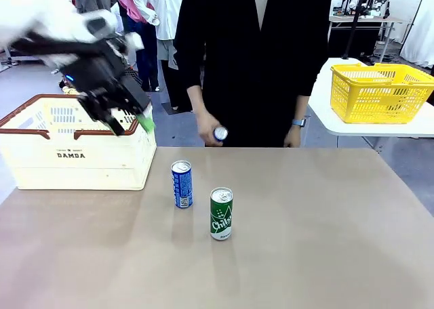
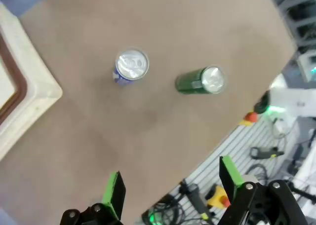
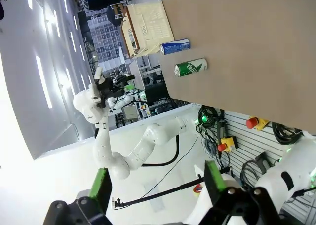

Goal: Place the drinks into the Shopping basket.
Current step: Pick up one drink and place it into the Shopping basket.

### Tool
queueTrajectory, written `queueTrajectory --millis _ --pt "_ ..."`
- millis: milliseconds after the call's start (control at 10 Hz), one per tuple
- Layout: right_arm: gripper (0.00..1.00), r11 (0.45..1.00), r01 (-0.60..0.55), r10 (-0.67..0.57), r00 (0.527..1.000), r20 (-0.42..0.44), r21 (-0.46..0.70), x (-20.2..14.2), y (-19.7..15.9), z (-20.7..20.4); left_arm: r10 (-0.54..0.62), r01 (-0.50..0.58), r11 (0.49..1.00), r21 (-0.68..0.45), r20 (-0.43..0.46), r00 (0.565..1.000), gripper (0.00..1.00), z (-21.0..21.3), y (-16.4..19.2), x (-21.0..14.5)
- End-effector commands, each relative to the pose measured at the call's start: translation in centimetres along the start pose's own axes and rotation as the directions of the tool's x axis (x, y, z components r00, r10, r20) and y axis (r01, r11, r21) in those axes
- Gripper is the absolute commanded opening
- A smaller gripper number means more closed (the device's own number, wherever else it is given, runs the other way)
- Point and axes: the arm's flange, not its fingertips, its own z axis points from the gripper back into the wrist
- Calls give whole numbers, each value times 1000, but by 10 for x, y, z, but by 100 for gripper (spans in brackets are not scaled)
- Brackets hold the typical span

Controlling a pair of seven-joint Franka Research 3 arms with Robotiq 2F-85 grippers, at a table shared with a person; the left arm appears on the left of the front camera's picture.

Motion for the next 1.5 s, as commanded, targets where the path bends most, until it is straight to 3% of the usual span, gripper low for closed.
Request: queueTrajectory --millis 0,200,300,400,500,600,700,800,900,1100,1200,1400 --pt "100 1000 7 -7 1000 -4 3 -2 5 1 57 -53 995 -80 48 997 100 34 13 -8" --pt "100 1000 7 -7 1000 -4 3 -2 5 1 57 -53 995 -80 48 997 100 34 13 -8" --pt "100 1000 7 -7 1000 -4 3 -2 5 1 10 -9 999 -31 16 1000 100 4 5 1" --pt "100 1000 7 -7 1000 -4 3 -2 5 1 54 -50 986 -161 21 998 100 8 55 14" --pt "100 1000 7 -7 1000 -4 3 -2 5 1 166 -156 941 -300 9 986 100 34 123 -1" --pt "100 1000 7 -7 1000 -4 3 -2 5 1 101 -95 877 -471 -12 995 100 64 179 -38" --pt "100 1000 7 -7 1000 -4 3 -2 5 1 135 -117 808 -578 -12 991 100 88 230 -83" --pt "100 1000 7 -7 1000 -4 3 -2 5 1 110 -31 708 -705 67 992 100 100 270 -135" --pt "100 1000 7 -7 1000 -4 3 -2 5 1 157 -18 664 -747 115 981 100 95 286 -170" --pt "100 1000 7 -7 1000 -4 3 -2 5 1 202 6 609 -793 162 966 100 73 287 -196" --pt "100 1000 7 -7 1000 -4 3 -2 5 1 194 12 596 -803 158 968 100 68 283 -193" --pt "100 1000 7 -7 1000 -4 3 -2 5 1 149 -25 647 -762 95 984 100 70 248 -144"
